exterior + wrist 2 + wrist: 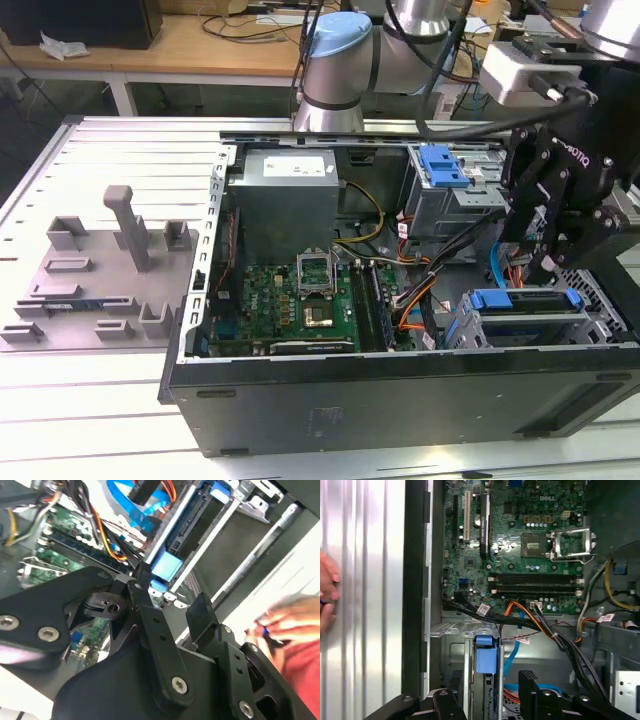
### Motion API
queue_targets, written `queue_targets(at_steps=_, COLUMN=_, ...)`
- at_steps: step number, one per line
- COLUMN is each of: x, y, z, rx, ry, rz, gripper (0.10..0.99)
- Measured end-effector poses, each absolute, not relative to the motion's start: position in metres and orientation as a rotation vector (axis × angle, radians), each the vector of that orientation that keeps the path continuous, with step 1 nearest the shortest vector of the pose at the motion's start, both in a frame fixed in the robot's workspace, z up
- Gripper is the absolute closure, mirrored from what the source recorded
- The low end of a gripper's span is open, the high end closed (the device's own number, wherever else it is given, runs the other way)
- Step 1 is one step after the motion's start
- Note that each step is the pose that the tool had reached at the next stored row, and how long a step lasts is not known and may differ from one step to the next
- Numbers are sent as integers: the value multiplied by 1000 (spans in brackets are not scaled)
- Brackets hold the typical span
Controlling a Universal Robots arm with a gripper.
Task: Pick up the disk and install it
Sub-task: 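Insert the first disk wire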
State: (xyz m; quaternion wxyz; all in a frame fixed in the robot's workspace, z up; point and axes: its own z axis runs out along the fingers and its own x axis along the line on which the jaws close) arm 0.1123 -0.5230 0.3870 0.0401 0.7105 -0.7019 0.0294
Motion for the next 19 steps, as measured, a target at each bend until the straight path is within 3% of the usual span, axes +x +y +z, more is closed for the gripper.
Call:
queue_targets(at_steps=2, x=112, y=-518, z=387, rx=2154, ry=-2129, rz=134, gripper=525)
queue_targets(at_steps=6, x=112, y=-509, z=387, rx=2104, ry=-2112, rz=308, gripper=537)
queue_targets(at_steps=7, x=112, y=-509, z=386, rx=2095, ry=-2118, rz=318, gripper=537)
queue_targets(at_steps=8, x=112, y=-509, z=386, rx=2083, ry=-2127, rz=321, gripper=612)
queue_targets(at_steps=13, x=112, y=-508, z=382, rx=1997, ry=-2195, rz=318, gripper=612)
queue_targets(at_steps=19, x=113, y=-471, z=379, rx=1928, ry=-2115, rz=449, gripper=612)
